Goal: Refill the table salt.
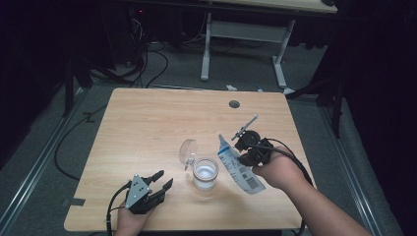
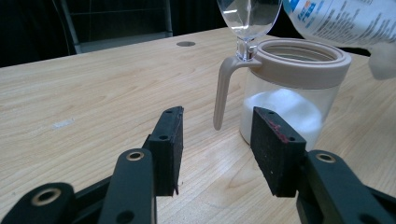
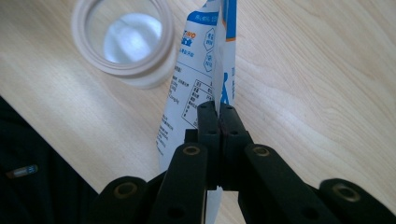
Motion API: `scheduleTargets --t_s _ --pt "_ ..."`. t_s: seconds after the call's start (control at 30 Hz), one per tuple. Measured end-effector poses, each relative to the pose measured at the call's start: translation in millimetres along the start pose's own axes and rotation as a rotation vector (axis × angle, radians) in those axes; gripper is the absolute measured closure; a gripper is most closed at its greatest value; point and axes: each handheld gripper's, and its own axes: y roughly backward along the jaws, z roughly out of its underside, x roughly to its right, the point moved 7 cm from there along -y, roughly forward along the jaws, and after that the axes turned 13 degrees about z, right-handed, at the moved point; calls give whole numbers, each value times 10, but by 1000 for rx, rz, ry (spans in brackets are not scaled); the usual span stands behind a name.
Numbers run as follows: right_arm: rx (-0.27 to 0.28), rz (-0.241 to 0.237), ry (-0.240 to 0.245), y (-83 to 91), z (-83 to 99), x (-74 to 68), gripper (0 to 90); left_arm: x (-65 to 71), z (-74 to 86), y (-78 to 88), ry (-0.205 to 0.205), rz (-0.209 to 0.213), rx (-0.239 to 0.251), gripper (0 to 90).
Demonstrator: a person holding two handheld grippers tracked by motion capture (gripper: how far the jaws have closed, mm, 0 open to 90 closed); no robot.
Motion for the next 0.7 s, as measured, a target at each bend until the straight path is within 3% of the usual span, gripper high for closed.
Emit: scheduleTargets --t_s 0.27,0.7 --pt "-28 9 -52 -194 100 173 899 2 0 2 7 2 1 546" --pt "-95 66 -152 -489 303 630 899 4 7 -14 25 5 4 546"
